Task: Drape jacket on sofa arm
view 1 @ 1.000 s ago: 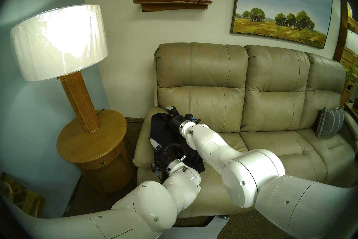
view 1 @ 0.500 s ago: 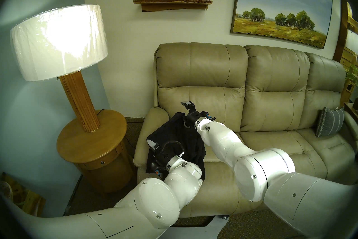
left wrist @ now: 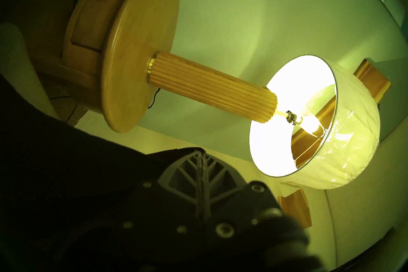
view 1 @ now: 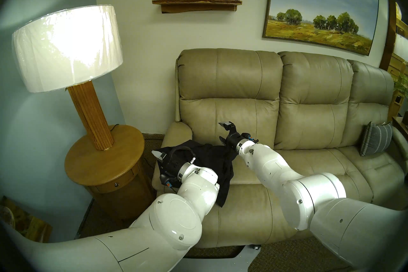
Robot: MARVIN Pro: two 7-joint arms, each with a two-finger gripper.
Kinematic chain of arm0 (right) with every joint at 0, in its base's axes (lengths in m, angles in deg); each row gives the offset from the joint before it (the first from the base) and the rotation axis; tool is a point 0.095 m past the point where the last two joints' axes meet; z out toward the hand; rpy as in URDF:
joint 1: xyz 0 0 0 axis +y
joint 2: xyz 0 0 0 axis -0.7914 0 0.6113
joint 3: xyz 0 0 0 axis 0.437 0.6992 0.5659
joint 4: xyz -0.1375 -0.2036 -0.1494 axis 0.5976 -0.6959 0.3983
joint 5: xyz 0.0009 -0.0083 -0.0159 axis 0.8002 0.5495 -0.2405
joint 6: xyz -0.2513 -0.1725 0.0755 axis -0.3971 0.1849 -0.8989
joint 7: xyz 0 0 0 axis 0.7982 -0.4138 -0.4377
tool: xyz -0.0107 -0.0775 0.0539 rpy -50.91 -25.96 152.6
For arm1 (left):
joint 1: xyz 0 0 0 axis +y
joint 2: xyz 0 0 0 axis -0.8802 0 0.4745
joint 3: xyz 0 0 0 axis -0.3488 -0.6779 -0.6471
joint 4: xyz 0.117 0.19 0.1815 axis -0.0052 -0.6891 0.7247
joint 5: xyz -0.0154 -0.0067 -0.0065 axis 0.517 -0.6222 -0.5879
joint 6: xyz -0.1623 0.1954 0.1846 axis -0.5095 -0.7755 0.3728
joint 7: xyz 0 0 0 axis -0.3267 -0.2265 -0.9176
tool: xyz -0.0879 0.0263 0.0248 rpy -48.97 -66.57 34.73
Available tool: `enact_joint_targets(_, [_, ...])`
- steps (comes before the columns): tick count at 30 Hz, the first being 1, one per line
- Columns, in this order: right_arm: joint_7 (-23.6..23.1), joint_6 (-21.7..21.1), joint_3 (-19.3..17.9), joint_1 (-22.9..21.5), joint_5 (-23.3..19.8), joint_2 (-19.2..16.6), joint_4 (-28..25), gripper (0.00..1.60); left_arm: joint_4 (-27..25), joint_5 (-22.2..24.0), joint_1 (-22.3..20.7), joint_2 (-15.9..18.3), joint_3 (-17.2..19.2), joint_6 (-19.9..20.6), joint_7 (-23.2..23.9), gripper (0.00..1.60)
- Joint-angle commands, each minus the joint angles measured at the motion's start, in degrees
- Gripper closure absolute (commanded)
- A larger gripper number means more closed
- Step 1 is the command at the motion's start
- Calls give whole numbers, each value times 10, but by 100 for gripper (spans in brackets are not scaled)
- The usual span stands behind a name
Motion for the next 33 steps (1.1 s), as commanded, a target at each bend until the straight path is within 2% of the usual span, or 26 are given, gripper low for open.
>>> enact_joint_targets(1, [-13,-21,4,6,4,-21,-7,0,-59,11,-15,18,15,-19,26,160])
enact_joint_targets(7, [-19,-39,7,17,6,-35,-7,0,-109,24,-13,39,36,-41,9,160])
enact_joint_targets(8, [-20,-42,8,19,7,-37,-8,0,-104,25,-13,48,40,-47,8,160])
enact_joint_targets(12, [-26,-55,13,27,12,-44,-9,0,-135,32,3,63,60,-70,-6,160])
enact_joint_targets(15, [-33,-66,17,32,17,-50,-12,0,-168,35,24,58,74,-87,-23,160])
enact_joint_targets(19, [-40,-75,22,38,22,-54,-15,0,-177,38,44,53,86,-99,-33,160])
enact_joint_targets(23, [-56,-98,32,54,34,-62,-21,0,-215,38,72,44,104,-122,-61,160])
enact_joint_targets(33, [-95,-133,47,79,54,-79,-46,0,-237,21,80,39,115,-141,-107,160])
